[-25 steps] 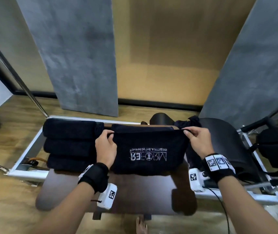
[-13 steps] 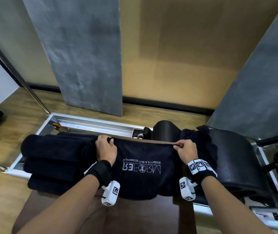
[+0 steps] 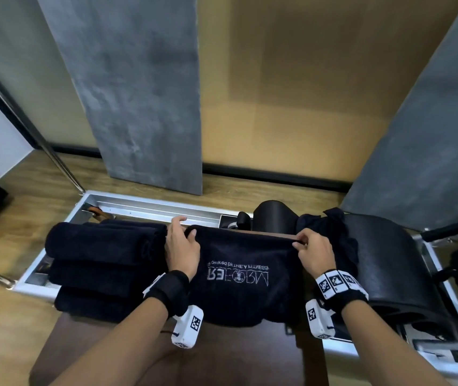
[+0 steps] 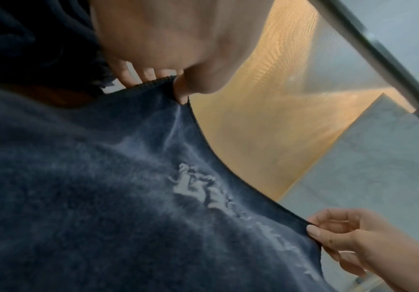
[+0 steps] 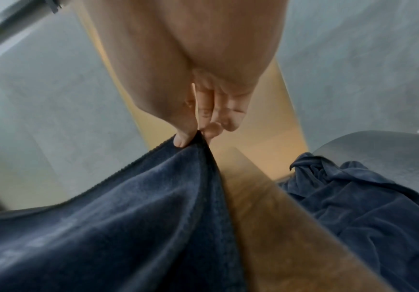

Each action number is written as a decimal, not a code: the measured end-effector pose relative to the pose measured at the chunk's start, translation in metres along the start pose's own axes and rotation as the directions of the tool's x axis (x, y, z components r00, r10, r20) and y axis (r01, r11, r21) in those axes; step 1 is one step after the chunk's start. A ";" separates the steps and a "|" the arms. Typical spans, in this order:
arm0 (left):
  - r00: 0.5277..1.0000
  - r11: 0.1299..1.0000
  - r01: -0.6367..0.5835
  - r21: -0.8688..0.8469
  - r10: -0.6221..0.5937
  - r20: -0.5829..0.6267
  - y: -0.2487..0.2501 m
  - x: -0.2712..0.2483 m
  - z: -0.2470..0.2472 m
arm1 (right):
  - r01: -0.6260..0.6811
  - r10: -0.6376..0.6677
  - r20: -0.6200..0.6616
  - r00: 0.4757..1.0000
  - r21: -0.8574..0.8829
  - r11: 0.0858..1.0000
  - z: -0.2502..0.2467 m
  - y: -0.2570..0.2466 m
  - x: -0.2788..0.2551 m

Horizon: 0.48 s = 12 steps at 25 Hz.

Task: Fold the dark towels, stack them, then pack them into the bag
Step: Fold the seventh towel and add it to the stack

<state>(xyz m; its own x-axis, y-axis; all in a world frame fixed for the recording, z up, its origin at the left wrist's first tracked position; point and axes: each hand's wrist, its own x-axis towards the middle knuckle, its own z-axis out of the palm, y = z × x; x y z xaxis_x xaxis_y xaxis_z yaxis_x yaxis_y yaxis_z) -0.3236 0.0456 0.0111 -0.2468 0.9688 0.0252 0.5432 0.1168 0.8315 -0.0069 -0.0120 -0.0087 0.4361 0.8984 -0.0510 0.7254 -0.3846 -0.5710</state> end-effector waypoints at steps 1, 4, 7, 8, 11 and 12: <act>1.000 1.000 -0.019 -0.023 0.019 -0.001 0.003 -0.004 -0.005 | 0.009 -0.008 -0.018 1.000 0.053 0.999 -0.006 -0.002 -0.005; 0.996 0.990 -0.091 -0.109 0.089 -0.026 0.014 -0.018 -0.027 | 0.062 -0.044 -0.117 0.992 0.160 0.985 -0.034 -0.010 -0.027; 0.985 0.956 -0.162 -0.244 0.143 -0.094 0.025 -0.032 -0.058 | 0.103 -0.041 -0.226 0.973 0.270 0.957 -0.068 -0.016 -0.056; 0.982 0.940 -0.178 -0.292 0.149 -0.119 0.028 -0.038 -0.071 | 0.095 -0.012 -0.233 0.972 0.349 0.932 -0.080 -0.019 -0.069; 0.973 0.892 -0.216 -0.398 0.161 -0.167 0.035 -0.057 -0.113 | 0.130 -0.014 -0.243 0.970 0.469 0.874 -0.114 -0.031 -0.112; 0.968 0.882 -0.234 -0.410 0.172 -0.183 0.036 -0.064 -0.127 | 0.159 -0.044 -0.248 0.968 0.465 0.871 -0.125 -0.038 -0.126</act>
<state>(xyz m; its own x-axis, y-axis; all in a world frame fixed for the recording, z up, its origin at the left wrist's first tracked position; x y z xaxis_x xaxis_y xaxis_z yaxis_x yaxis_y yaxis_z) -0.3901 -0.0399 0.1102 -0.2922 0.9178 0.2688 0.2075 -0.2135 0.9547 -0.0233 -0.1374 0.1222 0.5222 0.8337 0.1793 0.4536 -0.0935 -0.8863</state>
